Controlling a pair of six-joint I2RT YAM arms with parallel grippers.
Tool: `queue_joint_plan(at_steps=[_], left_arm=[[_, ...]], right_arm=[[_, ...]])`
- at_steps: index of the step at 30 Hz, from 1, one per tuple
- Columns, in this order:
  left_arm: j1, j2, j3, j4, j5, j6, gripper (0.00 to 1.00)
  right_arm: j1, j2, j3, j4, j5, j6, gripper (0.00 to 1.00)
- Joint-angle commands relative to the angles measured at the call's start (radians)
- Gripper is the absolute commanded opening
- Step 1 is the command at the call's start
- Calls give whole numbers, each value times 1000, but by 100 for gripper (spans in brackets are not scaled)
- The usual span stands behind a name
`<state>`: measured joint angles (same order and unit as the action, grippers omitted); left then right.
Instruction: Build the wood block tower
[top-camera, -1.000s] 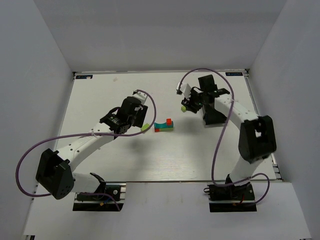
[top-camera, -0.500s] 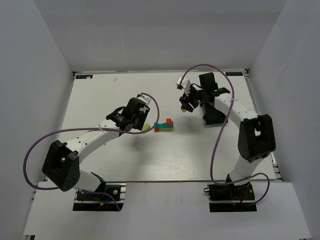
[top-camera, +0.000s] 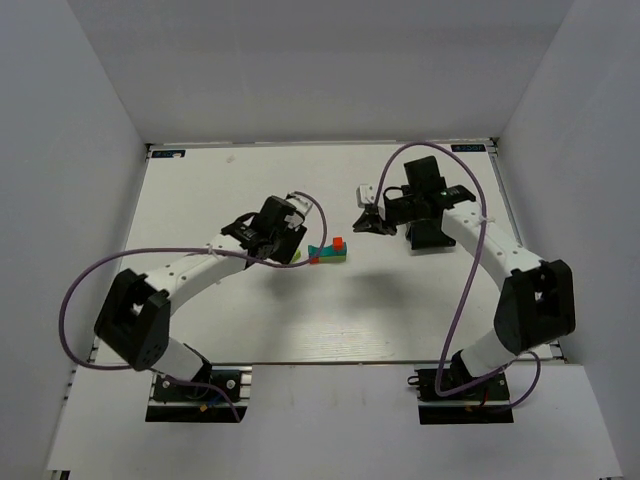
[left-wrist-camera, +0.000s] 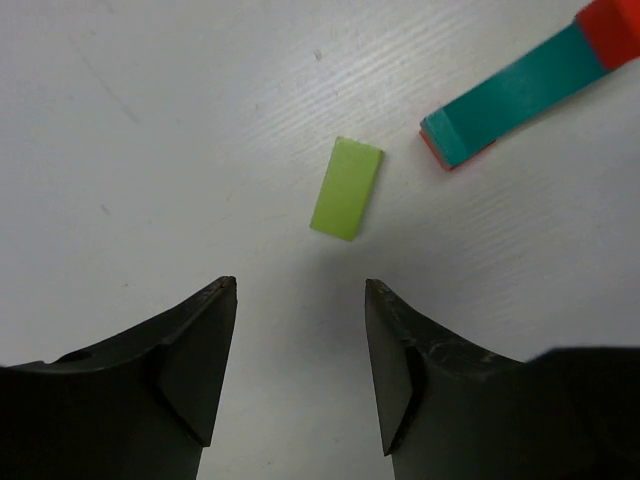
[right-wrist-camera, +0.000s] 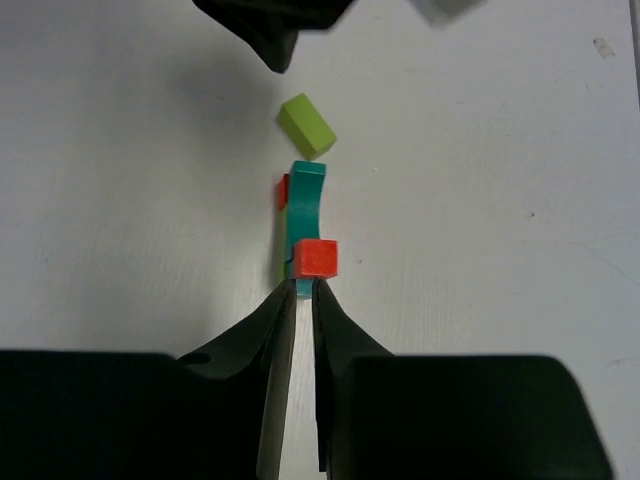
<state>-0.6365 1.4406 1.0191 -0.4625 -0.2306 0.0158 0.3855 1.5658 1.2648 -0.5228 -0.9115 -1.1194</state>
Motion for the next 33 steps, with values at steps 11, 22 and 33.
queue_joint_plan(at_steps=[11,22,33], left_arm=[[3,153,76,-12,188,55,63],[44,288,136,-2,189,55,66],[72,339,156,-21,188,73,58]], right_arm=[[-14,-390,-240,-25,-102,-60,22],[-17,-596,-381,-31,-115,-86,27],[-17,-607,-416,-32,-107,-83,28]])
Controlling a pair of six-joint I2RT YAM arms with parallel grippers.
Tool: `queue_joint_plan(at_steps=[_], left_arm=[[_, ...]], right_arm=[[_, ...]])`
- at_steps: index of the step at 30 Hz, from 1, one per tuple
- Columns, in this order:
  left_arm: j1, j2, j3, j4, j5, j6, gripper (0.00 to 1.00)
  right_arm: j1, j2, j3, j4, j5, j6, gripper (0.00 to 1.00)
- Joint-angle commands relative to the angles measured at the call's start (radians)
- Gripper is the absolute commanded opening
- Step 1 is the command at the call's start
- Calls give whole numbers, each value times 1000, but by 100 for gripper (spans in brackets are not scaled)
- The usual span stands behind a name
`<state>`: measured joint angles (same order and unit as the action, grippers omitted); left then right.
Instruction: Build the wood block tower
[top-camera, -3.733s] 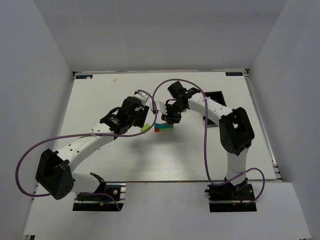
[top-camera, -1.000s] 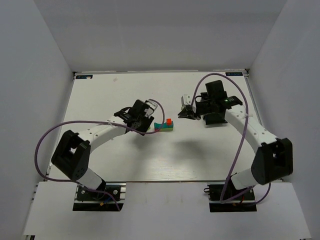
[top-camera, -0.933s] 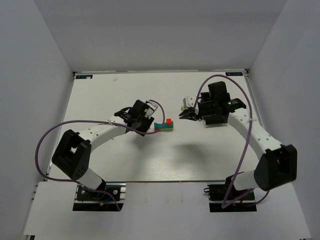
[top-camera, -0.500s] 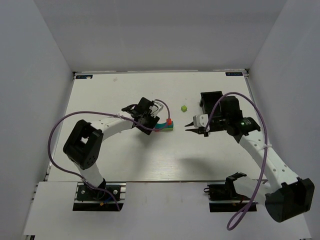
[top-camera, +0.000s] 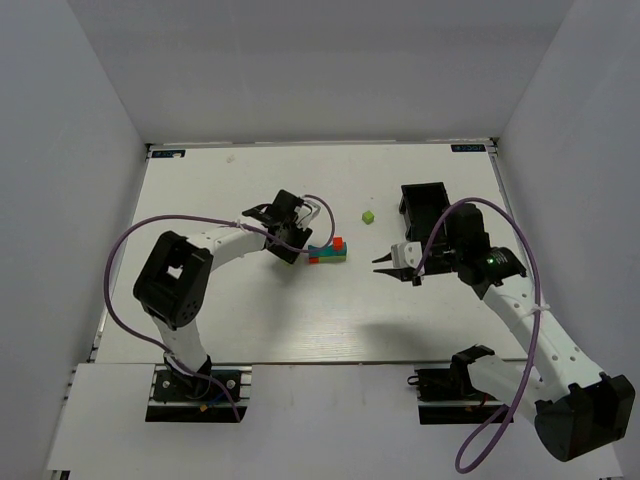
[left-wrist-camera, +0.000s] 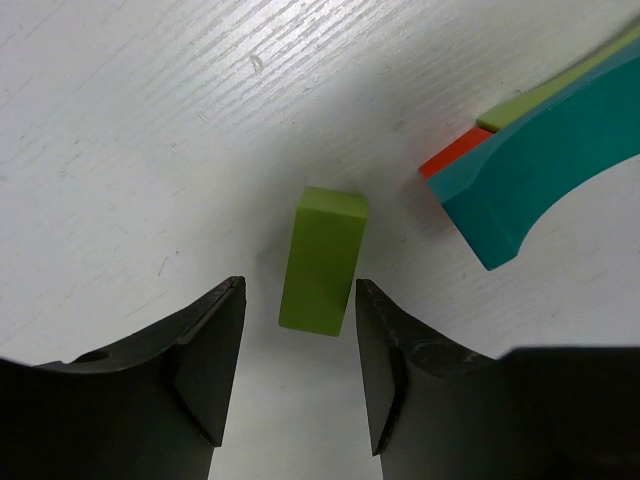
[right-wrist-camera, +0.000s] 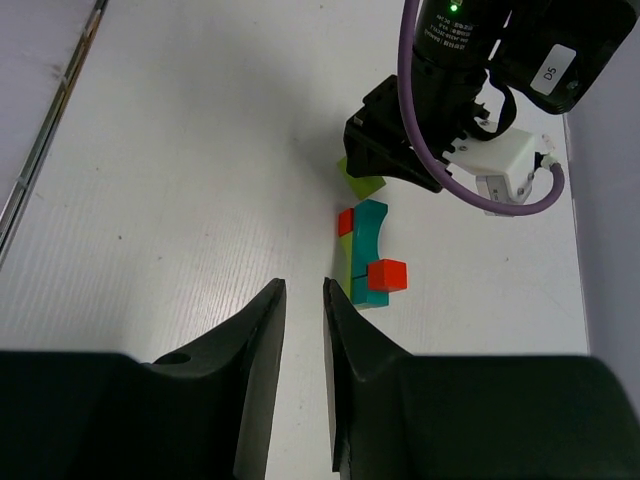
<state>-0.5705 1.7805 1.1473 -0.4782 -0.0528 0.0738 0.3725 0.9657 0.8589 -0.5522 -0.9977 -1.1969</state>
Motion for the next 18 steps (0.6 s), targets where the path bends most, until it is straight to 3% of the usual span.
queue_joint_plan(at_steps=[1,8,11,13,16,18], left_arm=[[6,-1,28,-5,10,15,58],[6,17,46,-16,30,15,53],[6,5,46,-16,39,15,44],[6,-4,46,-25,39,15,32],[6,-39,46,-25,30,24,16],[6,-62,46,-34,-2,24,12]], right_arm=[[-7,-10,-15,-2,-19,-4,28],[-7,-30,-20,-9,-9,7,28],[-10,-36,-14,-21,-1,10,28],[-7,-36,-9,-41,-1,11,28],[-7,-44,2,-61,-1,26,22],[-9,-48,18,-71,2,45,18]])
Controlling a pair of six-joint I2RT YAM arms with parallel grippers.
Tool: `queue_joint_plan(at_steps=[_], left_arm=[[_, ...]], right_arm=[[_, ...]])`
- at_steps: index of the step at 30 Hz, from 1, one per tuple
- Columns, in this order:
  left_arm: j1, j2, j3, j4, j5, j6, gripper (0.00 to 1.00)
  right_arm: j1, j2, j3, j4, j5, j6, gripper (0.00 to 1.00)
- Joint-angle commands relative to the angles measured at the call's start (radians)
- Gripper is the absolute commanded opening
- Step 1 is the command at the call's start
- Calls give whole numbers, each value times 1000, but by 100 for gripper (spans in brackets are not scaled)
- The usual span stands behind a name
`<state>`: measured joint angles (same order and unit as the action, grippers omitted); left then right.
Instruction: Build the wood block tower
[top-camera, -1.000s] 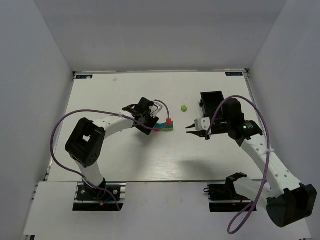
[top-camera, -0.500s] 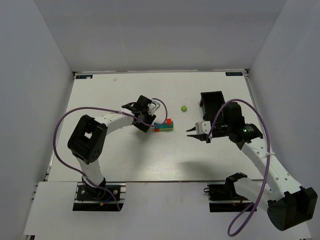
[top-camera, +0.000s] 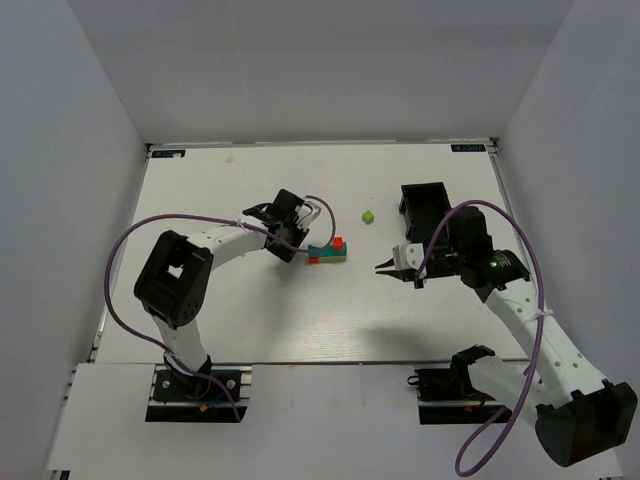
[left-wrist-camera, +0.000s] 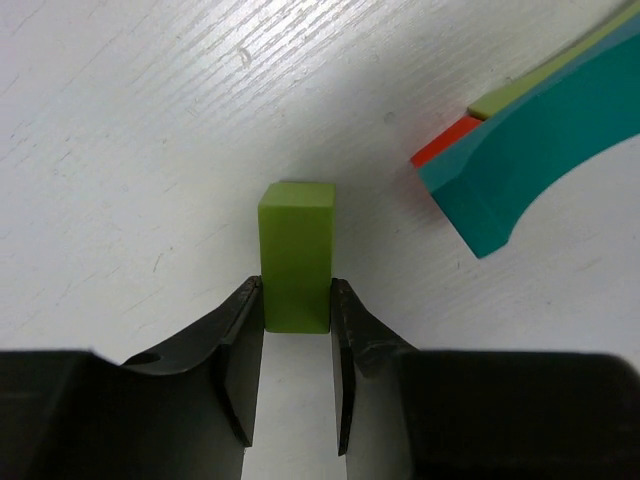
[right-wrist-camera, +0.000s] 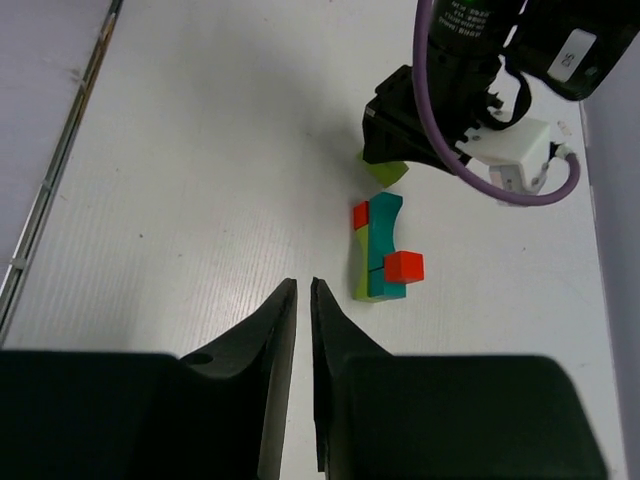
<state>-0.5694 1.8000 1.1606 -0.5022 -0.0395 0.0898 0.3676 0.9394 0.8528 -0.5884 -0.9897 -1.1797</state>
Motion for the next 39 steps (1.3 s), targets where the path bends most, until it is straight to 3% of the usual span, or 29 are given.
queue_joint_plan(at_steps=[1,5,9,12,18,25,28,33,38,39], left_arm=[[5,-112,43,-10,-29,8,6],[5,-197,77,-30,-103,-10,0],[-17,-234,154,-50,-100,-10,0],[-17,-225,233,-93,-25,-1,0],[-17,-191,338,-125,199,100,0],[-17,-192,323,-101,472,303,0],[-17,-118,414,-166,561,392,0],[-26,10,562,-318,595,459,0],[-49,96,649,-386,547,478,0],[-61,116,663,-406,538,478,0]], right_arm=[[-2,-22,34,-45,-7,32,16],[1,-28,51,-51,2,78,15],[2,-21,40,37,40,177,0],[4,-1,31,130,123,339,0],[8,107,71,145,220,437,0],[7,130,52,206,302,459,0],[8,133,34,225,345,457,0],[8,144,23,220,373,442,10],[7,138,23,211,399,424,57],[7,133,22,213,401,425,60]])
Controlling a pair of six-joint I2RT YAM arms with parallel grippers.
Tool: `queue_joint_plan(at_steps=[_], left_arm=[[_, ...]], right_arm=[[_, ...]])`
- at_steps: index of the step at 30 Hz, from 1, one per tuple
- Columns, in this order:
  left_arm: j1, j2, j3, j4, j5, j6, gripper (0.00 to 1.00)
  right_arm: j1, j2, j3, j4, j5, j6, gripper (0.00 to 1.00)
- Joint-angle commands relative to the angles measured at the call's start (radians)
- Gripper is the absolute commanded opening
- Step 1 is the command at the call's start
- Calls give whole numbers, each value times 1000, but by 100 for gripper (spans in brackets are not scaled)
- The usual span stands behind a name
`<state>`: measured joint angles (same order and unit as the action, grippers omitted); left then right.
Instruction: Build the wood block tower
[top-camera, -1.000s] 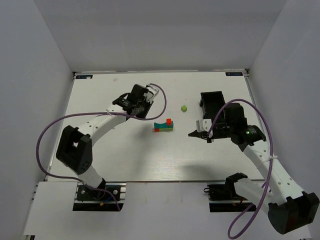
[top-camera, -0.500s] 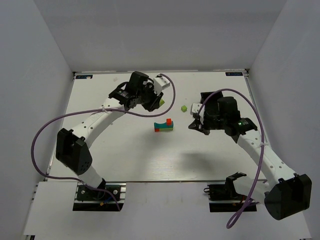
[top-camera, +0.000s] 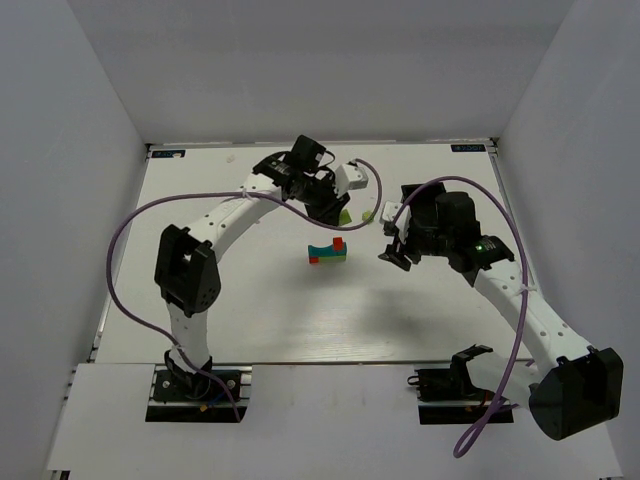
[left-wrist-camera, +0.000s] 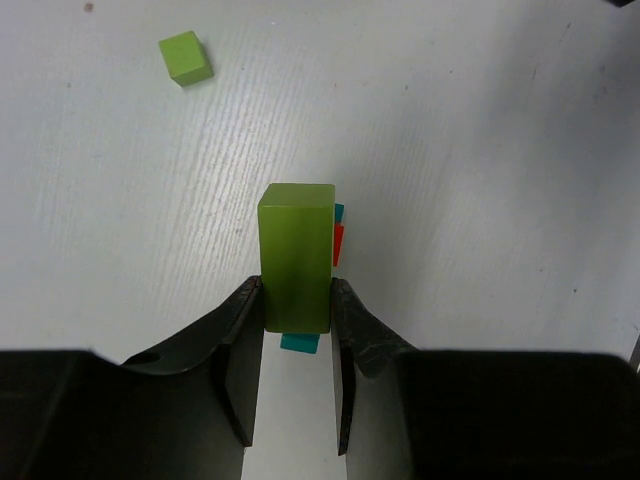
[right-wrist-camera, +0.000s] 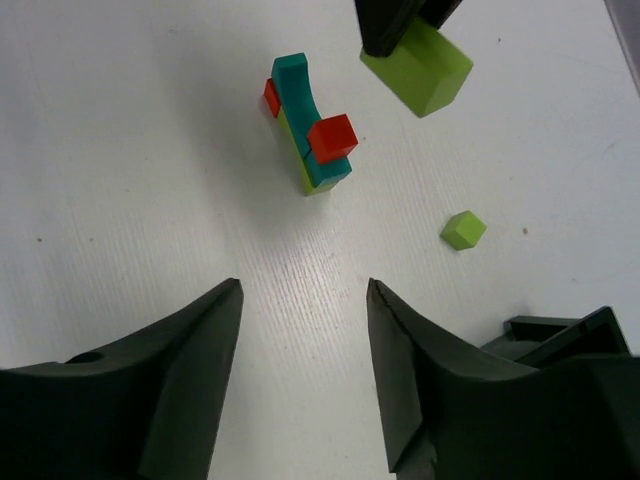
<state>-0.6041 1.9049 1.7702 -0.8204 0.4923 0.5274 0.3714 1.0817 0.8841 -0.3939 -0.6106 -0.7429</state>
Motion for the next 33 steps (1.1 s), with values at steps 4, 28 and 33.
queue_joint_plan(at_steps=[4,28,33], left_arm=[[-37,34,54,-108,-14,58,0],[-79,111,57,-89,-152,97,0],[-79,111,57,-89,-152,97,0]], right_arm=[[0,-20,-14,13,18,-15,67],[-2,-3,-25,-28,-8,-53,90],[1,-3,-24,-28,-12,-58,90]])
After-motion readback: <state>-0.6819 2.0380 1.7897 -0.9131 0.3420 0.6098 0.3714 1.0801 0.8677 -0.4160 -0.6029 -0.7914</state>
